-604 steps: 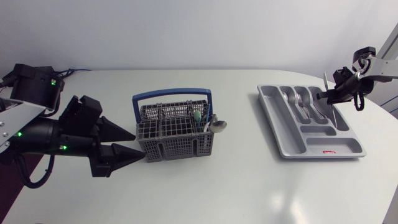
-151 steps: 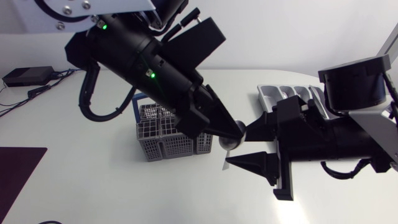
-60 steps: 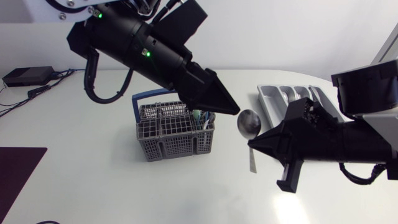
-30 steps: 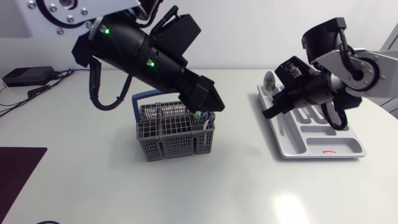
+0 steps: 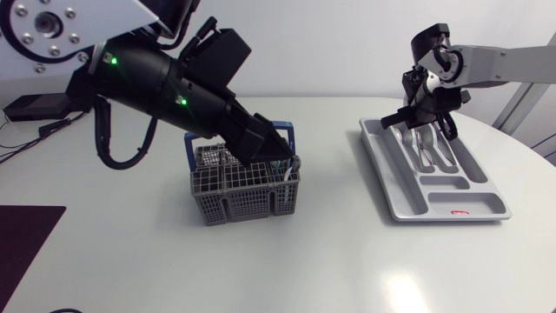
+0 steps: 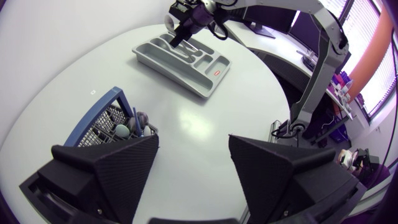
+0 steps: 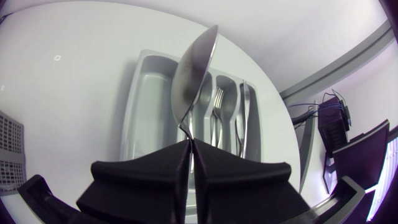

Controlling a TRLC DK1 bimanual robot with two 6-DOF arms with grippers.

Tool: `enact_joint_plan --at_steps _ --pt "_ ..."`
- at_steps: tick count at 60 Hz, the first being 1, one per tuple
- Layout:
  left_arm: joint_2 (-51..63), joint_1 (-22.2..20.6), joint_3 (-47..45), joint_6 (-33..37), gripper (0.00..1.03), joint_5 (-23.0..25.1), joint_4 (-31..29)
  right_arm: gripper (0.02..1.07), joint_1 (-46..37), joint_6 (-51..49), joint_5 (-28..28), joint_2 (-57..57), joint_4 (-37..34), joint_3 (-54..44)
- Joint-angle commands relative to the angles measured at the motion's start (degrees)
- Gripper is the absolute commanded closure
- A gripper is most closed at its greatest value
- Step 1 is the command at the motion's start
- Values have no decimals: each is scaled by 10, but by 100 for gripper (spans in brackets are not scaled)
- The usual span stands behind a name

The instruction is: Unload the cutlery basket into the drawer organizer.

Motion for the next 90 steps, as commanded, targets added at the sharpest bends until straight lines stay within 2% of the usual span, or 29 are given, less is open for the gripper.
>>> enact_joint_plan --at_steps 1,13,20,32,63,68,74,77,80,82,90 --pt "-17 9 -18 -8 26 0 6 101 -6 25 23 34 -8 41" --pt "-31 15 -30 -9 24 0 9 101 -13 42 58 112 -44 128" --pt "-41 16 -39 -10 24 0 13 101 -20 62 63 167 -88 194" --pt "-49 18 -44 -11 24 0 13 101 -21 67 91 224 -103 249" --pt "-63 28 -62 -9 24 4 18 99 -39 102 65 297 -134 306" --pt "-63 28 -62 -9 24 4 18 94 -39 106 65 303 -141 311" --pt "-63 28 -63 -11 24 4 18 92 -39 106 61 310 -144 317" --pt "-65 27 -63 -13 24 4 18 87 -39 106 61 313 -144 318" --pt "-68 25 -62 -13 24 4 18 75 -39 106 61 313 -144 316" --pt "-69 25 -62 -13 24 4 18 70 -39 106 61 312 -144 316" --pt "-72 24 -61 -13 24 4 17 66 -39 107 47 284 -136 291"
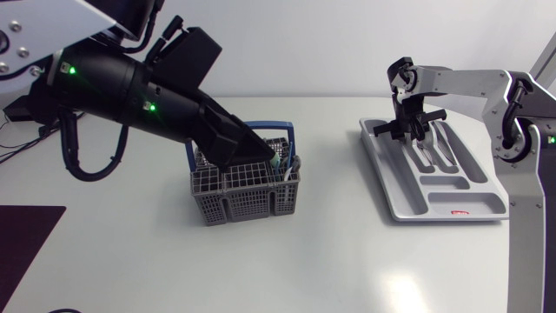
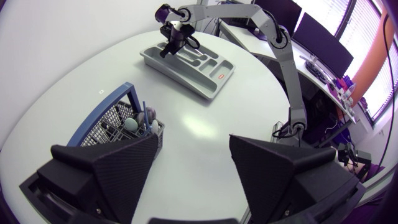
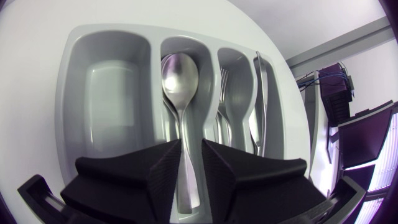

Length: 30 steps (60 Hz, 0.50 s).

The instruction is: Unload the cutlery basket into the drawer organizer.

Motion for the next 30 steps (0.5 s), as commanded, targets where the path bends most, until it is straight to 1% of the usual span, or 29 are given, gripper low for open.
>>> enact_joint_plan --at_steps 1,4,10,13,16,22,27,30 --pt "-14 2 -11 -13 24 4 3 66 -1 18 -7 -20 2 -20" --pt "-15 2 -12 -13 24 4 2 65 2 17 -11 -41 12 -42" --pt "-17 0 -13 -13 24 4 2 55 12 10 -22 -99 39 -101" --pt "-19 -1 -16 -9 24 3 2 52 18 5 -23 -130 54 -132" --pt "-18 -2 -18 -2 24 1 3 51 25 -4 -41 -170 80 -174" --pt "-16 -10 -24 13 24 0 3 43 48 -35 -60 -250 130 -261" --pt "-12 -20 -31 27 24 -1 3 43 66 -63 -85 -313 172 -331" --pt "-8 -32 -40 38 24 -11 3 43 77 -74 -96 -350 191 -370"
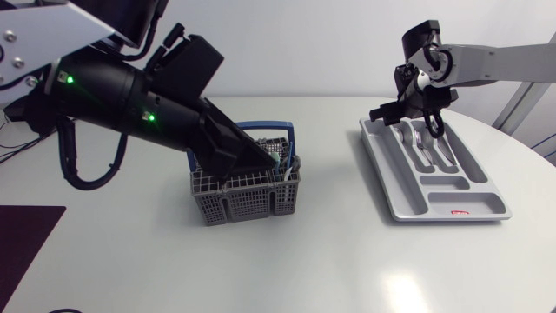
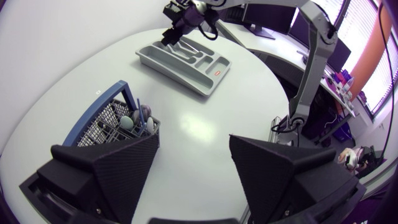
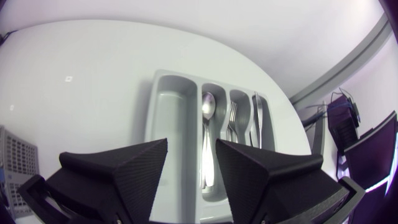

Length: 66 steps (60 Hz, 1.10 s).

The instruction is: Unload the cutlery basket into the drawer organizer.

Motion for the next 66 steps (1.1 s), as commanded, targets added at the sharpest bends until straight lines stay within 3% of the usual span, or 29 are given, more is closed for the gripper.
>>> enact_joint_plan --at_steps 1,19,29,34,51,66 --pt "3 -22 -27 25 24 -15 3 42 18 -31 -18 -63 24 -77" --pt "29 -96 -55 29 24 -137 42 40 50 -49 -68 -198 55 -218" --pt "28 -106 -143 97 24 -215 152 37 90 -85 -116 -290 102 -320" --pt "22 -93 -188 126 24 -220 232 37 107 -95 -136 -331 129 -362" --pt "38 -46 -223 160 25 -221 369 37 144 -111 -173 -410 157 -441" --pt "83 -47 -224 160 28 -220 428 37 165 -112 -170 -416 184 -475"
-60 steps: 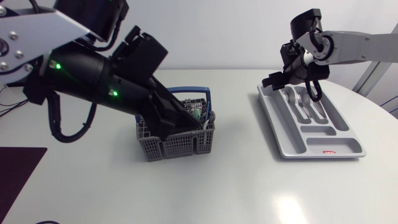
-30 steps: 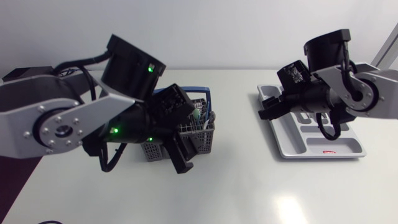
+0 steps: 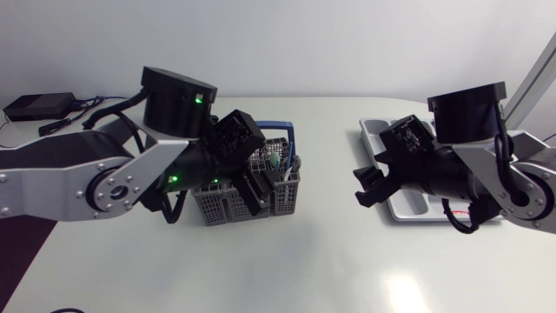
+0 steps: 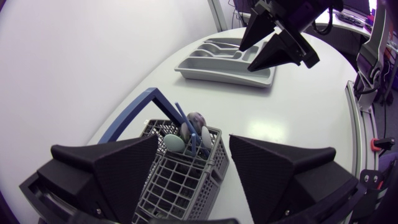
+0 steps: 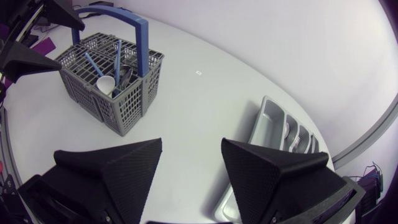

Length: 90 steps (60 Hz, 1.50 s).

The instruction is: Unload the cutlery basket into the drawer organizer.

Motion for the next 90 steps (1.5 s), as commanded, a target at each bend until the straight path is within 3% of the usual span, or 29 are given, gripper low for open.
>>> enact_joint_plan --at_steps 1,13,21,40,46,56,73,90 --pt "27 2 -15 15 30 0 18 37 4 -9 0 -4 11 -17" --pt "55 2 -14 15 43 -1 49 37 17 -8 1 -10 18 -29" --pt "68 2 -16 15 44 -6 64 37 24 -8 3 -10 27 -39" --pt "88 2 -13 13 79 -7 86 37 29 -12 4 -14 29 -48" --pt "93 1 -13 12 80 -7 91 37 30 -12 4 -17 29 -49" --pt "98 0 -9 11 95 -7 97 37 41 -10 5 -18 29 -52" --pt "97 -1 -6 10 100 -8 94 37 52 -14 7 -37 30 -59" --pt "51 -6 0 6 100 -8 54 37 84 -15 3 -53 38 -68"
